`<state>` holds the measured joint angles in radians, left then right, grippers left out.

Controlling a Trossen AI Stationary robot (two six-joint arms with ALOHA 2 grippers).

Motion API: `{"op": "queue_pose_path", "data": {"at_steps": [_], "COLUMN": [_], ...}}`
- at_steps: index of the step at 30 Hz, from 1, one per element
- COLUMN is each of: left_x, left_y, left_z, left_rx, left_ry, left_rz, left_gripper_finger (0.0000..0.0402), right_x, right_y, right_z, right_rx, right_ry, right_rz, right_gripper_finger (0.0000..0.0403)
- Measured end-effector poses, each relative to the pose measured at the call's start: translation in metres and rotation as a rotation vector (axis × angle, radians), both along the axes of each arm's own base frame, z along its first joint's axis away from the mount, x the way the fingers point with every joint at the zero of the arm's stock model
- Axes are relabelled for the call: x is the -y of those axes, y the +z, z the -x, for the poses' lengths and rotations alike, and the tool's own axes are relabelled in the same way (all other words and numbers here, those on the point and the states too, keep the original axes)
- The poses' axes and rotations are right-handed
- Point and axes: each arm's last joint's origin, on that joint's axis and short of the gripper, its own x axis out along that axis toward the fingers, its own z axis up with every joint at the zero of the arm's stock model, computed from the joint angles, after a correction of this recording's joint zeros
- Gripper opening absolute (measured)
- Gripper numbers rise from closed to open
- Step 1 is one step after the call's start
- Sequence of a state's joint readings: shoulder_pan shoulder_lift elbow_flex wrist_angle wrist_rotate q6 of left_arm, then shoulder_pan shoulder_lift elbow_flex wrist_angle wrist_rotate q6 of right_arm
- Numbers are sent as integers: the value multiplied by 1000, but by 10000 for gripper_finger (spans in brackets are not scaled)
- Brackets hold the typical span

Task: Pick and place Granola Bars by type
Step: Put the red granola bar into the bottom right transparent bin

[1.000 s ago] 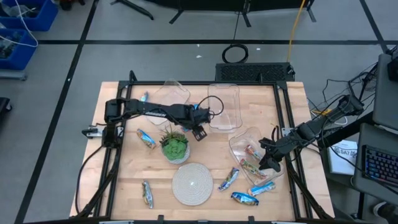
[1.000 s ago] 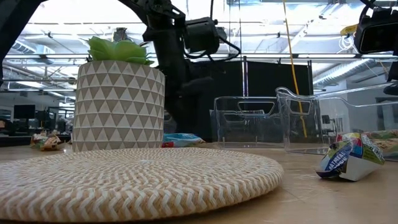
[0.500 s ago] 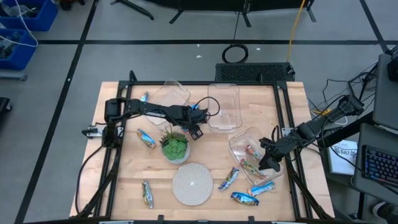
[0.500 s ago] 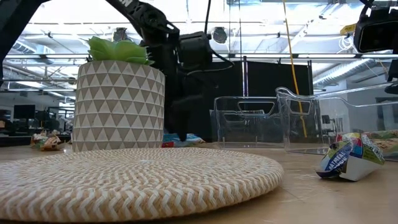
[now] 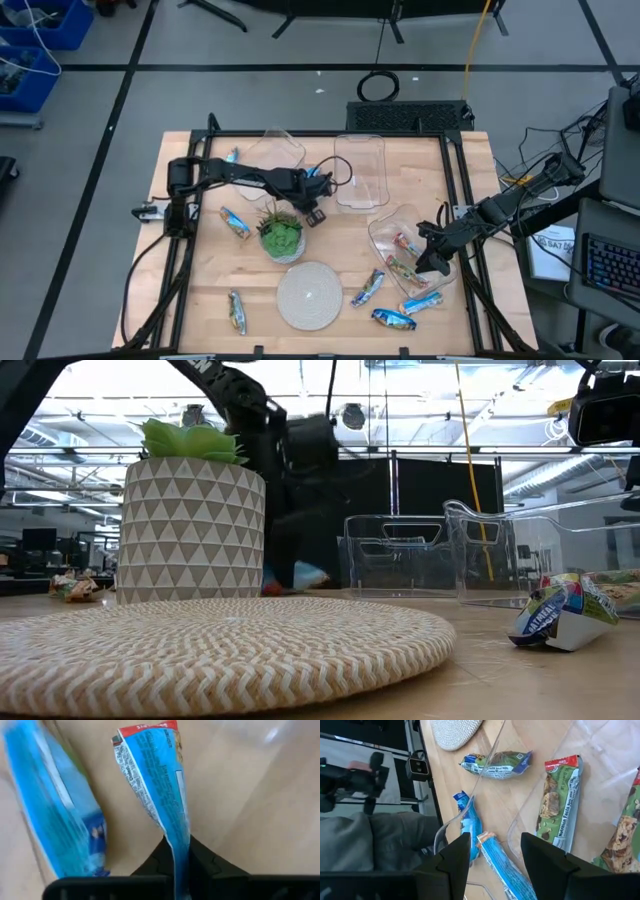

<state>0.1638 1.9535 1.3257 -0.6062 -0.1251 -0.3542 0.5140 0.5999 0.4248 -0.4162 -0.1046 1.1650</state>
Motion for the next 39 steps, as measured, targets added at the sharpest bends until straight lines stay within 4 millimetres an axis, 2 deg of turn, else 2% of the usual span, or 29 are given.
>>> {"op": "queue_pose_path", "data": {"at_steps": [4, 8, 13, 16, 19, 22, 29, 34, 39], "left_x": [2, 14, 34, 47, 60, 69, 76, 77, 78], "left_y": [44, 96, 166, 192, 212, 219, 205, 192, 190], "left_z": [-4, 0, 11, 11, 4, -10, -38, -52, -59], "left_rx": [33, 48, 249, 388, 553, 685, 787, 801, 848], "left_ry": [-15, -67, -81, -129, -197, -262, -288, -289, -305], "left_rz": [-16, -56, -76, -110, -129, -169, -198, -200, -192], "left_gripper_finger": [26, 18, 17, 16, 16, 16, 15, 15, 15], "right_x": [0, 5, 18, 23, 27, 32, 38, 40, 41], "right_y": [8, 33, 69, 83, 90, 92, 87, 81, 77], "right_z": [-3, -10, -14, -16, -21, -28, -43, -51, -57], "right_rx": [116, 457, 859, 988, 1045, 1061, 1039, 1009, 992], "right_ry": [-24, -155, -431, -524, -607, -663, -721, -711, -690], "right_rz": [-1, 75, 331, 492, 582, 609, 625, 615, 609], "right_gripper_finger": [166, 166, 167, 175, 192, 214, 258, 270, 271]}}
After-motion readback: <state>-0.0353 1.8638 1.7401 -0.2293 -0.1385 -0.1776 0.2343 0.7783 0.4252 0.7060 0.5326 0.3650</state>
